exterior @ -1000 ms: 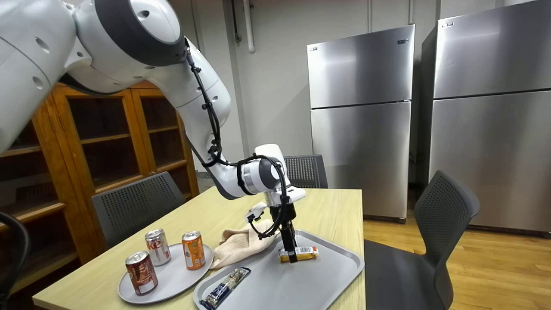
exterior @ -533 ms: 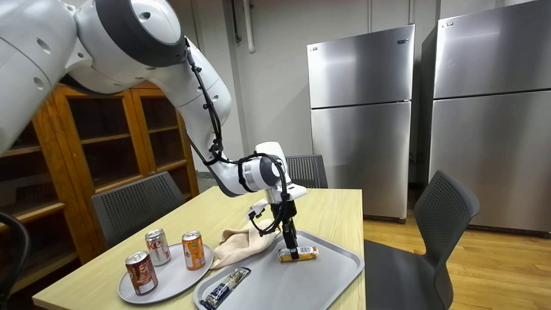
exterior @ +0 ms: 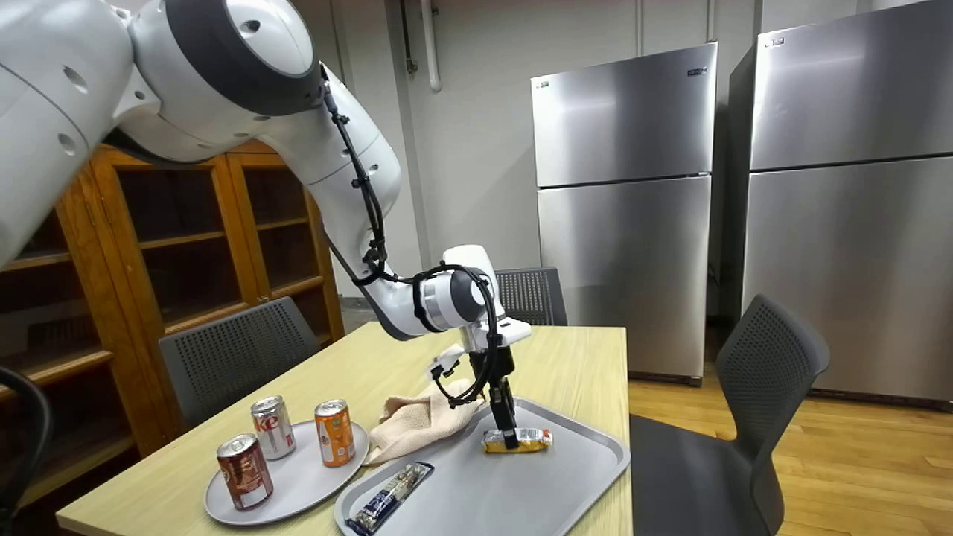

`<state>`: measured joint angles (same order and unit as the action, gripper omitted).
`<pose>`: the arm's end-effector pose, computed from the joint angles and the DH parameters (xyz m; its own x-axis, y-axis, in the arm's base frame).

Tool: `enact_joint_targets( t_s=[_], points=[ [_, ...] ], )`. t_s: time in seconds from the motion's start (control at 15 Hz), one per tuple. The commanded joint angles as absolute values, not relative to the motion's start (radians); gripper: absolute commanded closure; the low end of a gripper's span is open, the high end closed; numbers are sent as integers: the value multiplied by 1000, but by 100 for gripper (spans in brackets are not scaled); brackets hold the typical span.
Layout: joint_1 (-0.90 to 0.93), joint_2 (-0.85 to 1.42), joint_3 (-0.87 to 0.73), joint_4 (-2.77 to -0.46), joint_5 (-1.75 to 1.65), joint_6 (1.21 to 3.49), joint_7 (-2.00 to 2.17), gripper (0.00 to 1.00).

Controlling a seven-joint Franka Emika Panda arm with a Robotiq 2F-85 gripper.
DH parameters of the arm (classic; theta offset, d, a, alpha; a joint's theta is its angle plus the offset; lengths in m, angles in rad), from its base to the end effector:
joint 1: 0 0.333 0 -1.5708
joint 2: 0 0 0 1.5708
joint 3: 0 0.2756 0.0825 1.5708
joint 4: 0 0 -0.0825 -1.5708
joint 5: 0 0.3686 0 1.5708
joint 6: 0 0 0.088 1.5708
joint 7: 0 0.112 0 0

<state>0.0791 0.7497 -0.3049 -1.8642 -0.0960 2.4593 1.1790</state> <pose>0.5670 -0.1344 0.0961 0.3198 -0.9306 0.1782 -0.9330 -0.2764 0.2305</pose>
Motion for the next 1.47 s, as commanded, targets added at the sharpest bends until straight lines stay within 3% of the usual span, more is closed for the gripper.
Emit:
enact_joint_targets(
  t_s=[0.0, 1.4],
  points=[
    [85, 717, -306, -1868, -95, 2448, 1194, 84],
    [201, 606, -242, -1846, -151, 2506, 1177, 84]
  ],
)
